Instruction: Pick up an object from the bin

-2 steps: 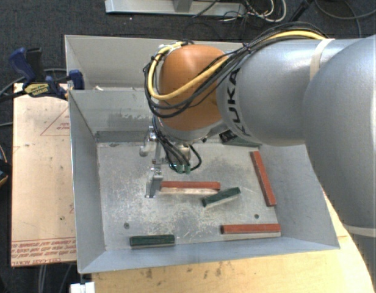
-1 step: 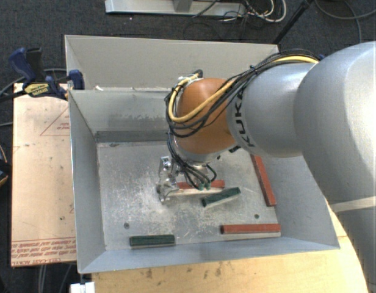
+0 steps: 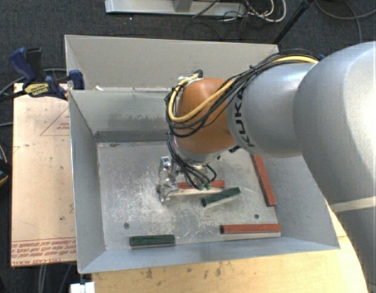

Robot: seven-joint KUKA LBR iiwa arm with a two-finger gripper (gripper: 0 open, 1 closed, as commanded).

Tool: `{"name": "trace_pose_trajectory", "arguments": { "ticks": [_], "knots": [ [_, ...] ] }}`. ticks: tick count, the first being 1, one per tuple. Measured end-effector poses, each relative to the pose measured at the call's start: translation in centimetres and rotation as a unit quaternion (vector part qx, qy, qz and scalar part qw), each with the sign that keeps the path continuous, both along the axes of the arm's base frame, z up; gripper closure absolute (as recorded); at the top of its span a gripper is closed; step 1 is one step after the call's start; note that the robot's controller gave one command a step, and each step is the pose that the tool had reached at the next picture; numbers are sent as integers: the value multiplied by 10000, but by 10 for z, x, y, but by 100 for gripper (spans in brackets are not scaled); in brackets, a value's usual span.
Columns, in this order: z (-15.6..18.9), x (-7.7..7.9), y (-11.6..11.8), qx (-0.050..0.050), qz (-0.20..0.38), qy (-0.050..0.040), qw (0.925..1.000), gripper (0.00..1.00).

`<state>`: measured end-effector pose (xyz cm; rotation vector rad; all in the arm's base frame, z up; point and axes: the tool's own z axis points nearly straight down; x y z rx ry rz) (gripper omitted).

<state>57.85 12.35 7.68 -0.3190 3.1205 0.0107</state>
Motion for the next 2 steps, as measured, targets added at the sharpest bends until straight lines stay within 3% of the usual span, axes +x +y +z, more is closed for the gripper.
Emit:
{"name": "trace_pose_trajectory", "arguments": {
  "ticks": [1, 2],
  "knots": [
    [61, 17, -9, -24, -112, 6, 9999, 0],
    [61, 17, -9, -25, -112, 10, 9999, 0]
  ]
}}
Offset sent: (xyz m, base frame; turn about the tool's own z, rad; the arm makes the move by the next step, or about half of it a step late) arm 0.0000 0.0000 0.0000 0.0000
